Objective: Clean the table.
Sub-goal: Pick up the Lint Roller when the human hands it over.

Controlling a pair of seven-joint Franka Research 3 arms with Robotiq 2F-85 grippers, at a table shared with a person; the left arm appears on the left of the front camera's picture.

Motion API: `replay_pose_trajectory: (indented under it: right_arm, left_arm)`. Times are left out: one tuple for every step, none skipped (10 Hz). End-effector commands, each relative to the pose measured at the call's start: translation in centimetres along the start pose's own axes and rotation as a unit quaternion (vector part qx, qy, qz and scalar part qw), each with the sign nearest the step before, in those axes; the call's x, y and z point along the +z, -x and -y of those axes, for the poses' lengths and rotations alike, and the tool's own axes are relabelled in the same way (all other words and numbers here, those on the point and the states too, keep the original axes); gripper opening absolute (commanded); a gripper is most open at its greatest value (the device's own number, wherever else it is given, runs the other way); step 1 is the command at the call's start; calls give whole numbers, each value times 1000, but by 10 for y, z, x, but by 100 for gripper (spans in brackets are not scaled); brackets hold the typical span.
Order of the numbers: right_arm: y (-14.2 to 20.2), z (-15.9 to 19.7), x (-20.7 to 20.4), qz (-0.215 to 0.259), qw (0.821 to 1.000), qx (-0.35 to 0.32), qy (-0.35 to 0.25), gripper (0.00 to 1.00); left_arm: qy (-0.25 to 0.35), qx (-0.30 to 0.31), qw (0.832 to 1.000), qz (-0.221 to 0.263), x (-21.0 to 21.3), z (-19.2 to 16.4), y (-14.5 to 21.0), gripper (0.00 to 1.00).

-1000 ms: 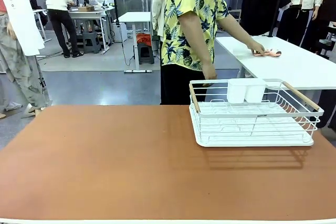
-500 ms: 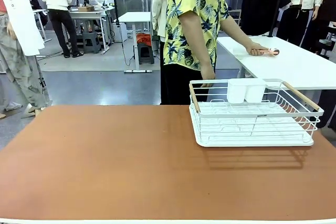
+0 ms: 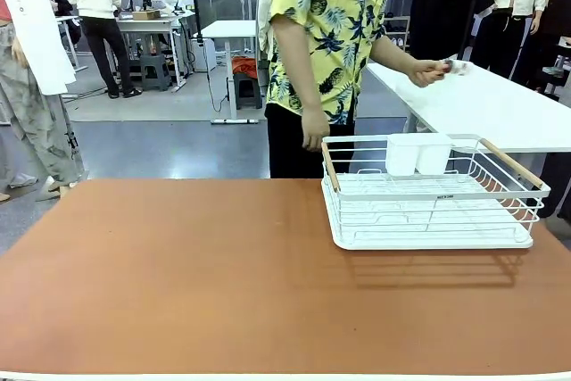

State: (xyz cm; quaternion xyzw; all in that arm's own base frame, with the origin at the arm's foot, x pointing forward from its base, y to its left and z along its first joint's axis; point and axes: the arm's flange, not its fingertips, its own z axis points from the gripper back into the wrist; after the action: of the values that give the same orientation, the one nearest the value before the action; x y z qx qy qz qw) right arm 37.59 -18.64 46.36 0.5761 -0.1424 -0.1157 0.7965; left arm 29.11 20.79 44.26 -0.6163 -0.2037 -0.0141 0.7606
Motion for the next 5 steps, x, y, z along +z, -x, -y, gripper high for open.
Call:
replay_pose_trajectory:
  right_arm:
    - [0, -2, 0, 1, 1000, 1, 2, 100]
    - [0, -2, 0, 1, 1000, 1, 2, 100]
    - [0, -2, 0, 1, 1000, 1, 2, 100]
    - [0, -2, 0, 1, 1000, 1, 2, 100]
    - [0, -2, 0, 1, 1000, 1, 2, 100]
  left_arm:
    - [1, -1, 1000, 1, 2, 4, 1, 100]
    - [1, -1, 1000, 1, 2, 4, 1, 100]
    - [1, -1, 1000, 1, 2, 4, 1, 100]
    - [1, -1, 1000, 1, 2, 4, 1, 100]
    - [1, -1, 1000, 1, 2, 4, 1, 100]
